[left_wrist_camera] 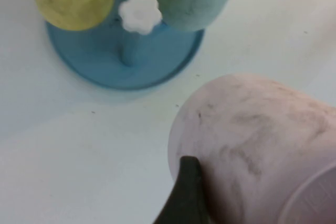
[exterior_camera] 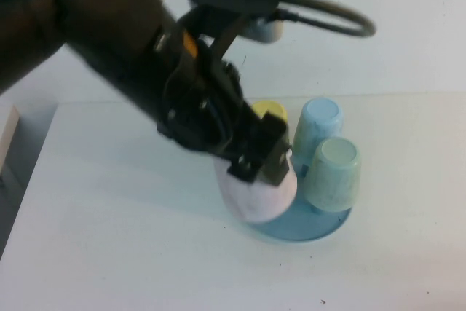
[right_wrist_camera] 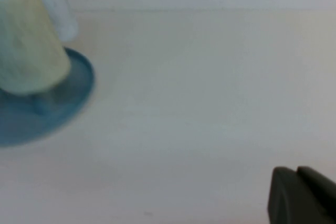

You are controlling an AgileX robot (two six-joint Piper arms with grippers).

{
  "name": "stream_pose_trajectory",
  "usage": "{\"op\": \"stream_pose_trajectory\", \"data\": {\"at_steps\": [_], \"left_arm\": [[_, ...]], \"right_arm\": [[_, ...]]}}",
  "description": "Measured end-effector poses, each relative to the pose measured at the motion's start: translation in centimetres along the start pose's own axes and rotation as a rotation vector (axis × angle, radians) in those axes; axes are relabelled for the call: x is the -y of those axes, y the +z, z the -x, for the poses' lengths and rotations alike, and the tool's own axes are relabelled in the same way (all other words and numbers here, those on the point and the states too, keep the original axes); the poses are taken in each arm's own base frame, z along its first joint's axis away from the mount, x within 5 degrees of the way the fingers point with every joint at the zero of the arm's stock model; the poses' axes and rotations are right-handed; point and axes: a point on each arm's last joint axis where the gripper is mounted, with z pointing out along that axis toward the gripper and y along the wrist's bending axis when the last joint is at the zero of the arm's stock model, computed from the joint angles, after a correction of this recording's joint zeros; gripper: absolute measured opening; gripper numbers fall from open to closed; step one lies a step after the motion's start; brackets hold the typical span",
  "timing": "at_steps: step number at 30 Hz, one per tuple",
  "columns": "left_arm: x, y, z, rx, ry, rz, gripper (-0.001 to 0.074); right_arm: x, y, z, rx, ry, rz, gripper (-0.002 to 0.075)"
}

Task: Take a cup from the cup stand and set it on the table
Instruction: Hand over the cup

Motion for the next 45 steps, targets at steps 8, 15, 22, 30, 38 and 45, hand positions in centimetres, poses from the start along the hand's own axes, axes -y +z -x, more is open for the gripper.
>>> {"op": "stream_pose_trajectory", "data": {"at_steps": [8, 15, 22, 30, 38, 45], "left_arm": [[0.6, 1.0, -7.6, 0.074, -0.2, -0.148, 0.0585], [0.7, 2.4, -10.0, 0.142, -0.399, -0.335, 0.0585], [-0.8, 2.7, -10.3, 0.244, -0.537, -0.569, 0.0585], [-2.0, 3.8, -13.5, 0.305, -0.602, -0.845, 0.0585], [-2.9, 4.1, -12.7, 0.374, -0.594, -0.803, 0.0585], [-3.5, 3.0, -9.7, 0.445, -0.562, -0.777, 0.0585]], "right_arm": [[-1.7, -0.2, 0.7, 0.031, 0.513, 0.201, -0.0001], [-1.8, -0.3, 1.2, 0.065, 0.625, 0.236, -0.0001], [-1.8, -0.3, 1.3, 0.081, 0.594, 0.233, -0.0001], [-3.6, -1.0, 2.0, 0.151, 0.36, 0.45, -0.0001], [-5.1, -1.7, 3.3, 0.281, 0.175, 0.644, -0.0001], [-6.0, -1.5, 3.9, 0.24, 0.035, 0.749, 0.0149]]}}
